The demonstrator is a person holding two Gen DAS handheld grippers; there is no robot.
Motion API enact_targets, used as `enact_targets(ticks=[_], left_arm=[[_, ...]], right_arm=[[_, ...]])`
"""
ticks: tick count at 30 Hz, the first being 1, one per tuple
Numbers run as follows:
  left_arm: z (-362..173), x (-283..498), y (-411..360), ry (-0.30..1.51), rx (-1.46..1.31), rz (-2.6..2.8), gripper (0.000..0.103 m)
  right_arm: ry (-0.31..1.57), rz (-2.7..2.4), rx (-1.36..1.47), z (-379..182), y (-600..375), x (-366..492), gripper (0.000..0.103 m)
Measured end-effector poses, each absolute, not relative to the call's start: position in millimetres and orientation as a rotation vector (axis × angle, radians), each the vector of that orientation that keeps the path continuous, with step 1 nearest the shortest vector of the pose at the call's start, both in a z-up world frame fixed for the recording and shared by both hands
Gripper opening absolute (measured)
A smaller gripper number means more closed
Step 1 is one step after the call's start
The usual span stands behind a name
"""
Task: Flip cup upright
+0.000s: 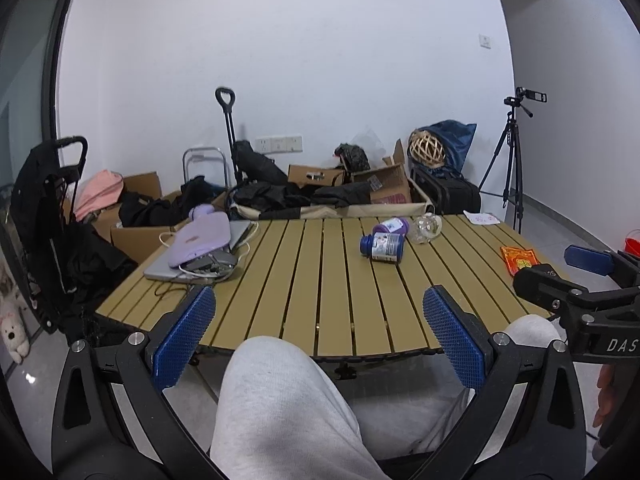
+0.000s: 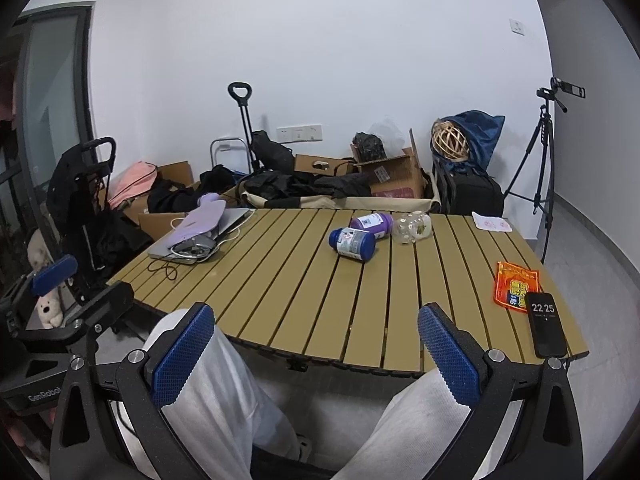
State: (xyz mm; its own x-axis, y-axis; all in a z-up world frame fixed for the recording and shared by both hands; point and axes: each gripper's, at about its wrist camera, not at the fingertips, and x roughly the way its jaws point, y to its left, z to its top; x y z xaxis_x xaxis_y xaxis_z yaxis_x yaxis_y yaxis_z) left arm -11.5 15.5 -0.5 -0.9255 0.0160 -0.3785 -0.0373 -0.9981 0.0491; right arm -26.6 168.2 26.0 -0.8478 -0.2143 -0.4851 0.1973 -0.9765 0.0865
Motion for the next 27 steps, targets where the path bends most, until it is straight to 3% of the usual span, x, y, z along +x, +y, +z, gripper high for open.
enact_targets(ticks=[11,24,27], left_arm=[[-1.4,-69.5,19.5,0.119,-0.643,2.961,0.103],[-16.3,-202.3,19.6,0.05,-0.798,2.933,0.103],[-23.7,-239.8,21.2,0.006,-0.907,2.906,0.103]], right_arm=[[0.016,-2.79,0.75,27.9,179.6,-84.4,0.103],[-0.087,-2.678,0.825,7.8,202.5,-219.4,0.103],[-0.02,-2.622,0.88,3.1,197.1,-255.4,0.103]])
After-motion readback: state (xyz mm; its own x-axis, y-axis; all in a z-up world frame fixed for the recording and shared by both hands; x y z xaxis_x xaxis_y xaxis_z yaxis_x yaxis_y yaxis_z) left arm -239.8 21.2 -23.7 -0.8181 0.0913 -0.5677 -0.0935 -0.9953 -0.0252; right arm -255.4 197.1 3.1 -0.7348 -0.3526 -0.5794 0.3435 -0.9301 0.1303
